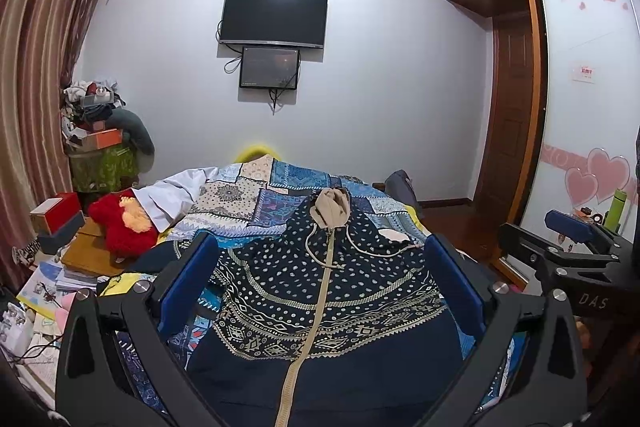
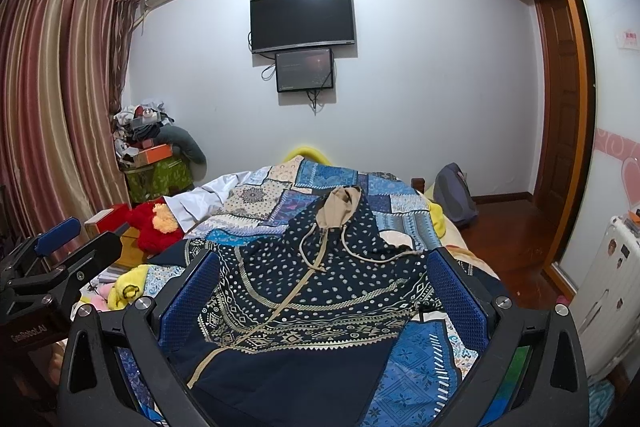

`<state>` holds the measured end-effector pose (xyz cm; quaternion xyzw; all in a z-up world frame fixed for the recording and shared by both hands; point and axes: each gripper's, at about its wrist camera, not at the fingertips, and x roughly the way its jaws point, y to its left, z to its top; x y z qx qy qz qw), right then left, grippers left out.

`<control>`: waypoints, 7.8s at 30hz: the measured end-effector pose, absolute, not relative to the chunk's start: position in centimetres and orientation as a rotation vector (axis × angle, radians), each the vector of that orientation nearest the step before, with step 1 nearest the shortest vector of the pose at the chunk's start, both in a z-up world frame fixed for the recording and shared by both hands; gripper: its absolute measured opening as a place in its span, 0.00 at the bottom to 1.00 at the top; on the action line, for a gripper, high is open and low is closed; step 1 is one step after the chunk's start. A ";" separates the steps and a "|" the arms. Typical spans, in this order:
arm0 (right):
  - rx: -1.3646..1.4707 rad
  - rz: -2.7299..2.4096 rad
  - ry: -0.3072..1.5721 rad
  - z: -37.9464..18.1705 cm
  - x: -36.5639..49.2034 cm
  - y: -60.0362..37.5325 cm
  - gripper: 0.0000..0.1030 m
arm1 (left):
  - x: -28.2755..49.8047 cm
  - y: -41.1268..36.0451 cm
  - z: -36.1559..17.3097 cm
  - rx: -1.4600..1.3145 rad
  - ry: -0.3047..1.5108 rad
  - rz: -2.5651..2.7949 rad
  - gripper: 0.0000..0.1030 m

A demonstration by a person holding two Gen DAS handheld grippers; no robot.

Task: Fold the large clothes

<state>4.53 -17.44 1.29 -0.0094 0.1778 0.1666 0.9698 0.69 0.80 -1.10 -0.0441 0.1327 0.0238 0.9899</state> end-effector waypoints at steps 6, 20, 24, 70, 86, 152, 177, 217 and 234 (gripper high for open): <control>-0.021 0.333 0.362 0.8 4.6 -17.2 1.00 | 0.9 0.8 -0.9 -0.087 0.266 0.046 1.00; -0.011 0.282 0.385 -0.2 10.5 -17.4 1.00 | 7.8 2.4 -0.6 -0.062 0.319 0.035 1.00; 0.000 0.257 0.409 -0.4 14.2 -17.5 1.00 | 12.2 4.0 -1.2 -0.084 0.351 0.038 1.00; -0.308 0.391 1.166 -27.3 50.4 -4.6 1.00 | 31.2 30.9 -24.7 -0.558 0.960 0.327 1.00; -0.253 0.409 1.204 -26.5 49.5 -5.7 1.00 | 34.3 35.4 -24.8 -0.526 0.916 0.615 0.27; -0.008 0.429 1.123 -19.6 43.5 -12.8 1.00 | 38.7 21.6 -11.0 -0.247 0.755 0.261 0.07; 0.105 0.261 1.034 -15.8 39.5 -28.3 1.00 | 43.0 -10.8 -21.5 0.029 1.146 -0.465 0.32; -0.192 0.274 1.187 -24.3 42.2 -15.1 0.99 | 38.6 11.2 -29.2 0.383 1.089 0.159 0.99; -0.398 0.123 1.073 -22.6 43.0 -15.6 0.99 | 37.1 13.2 -25.9 0.220 0.996 0.162 0.11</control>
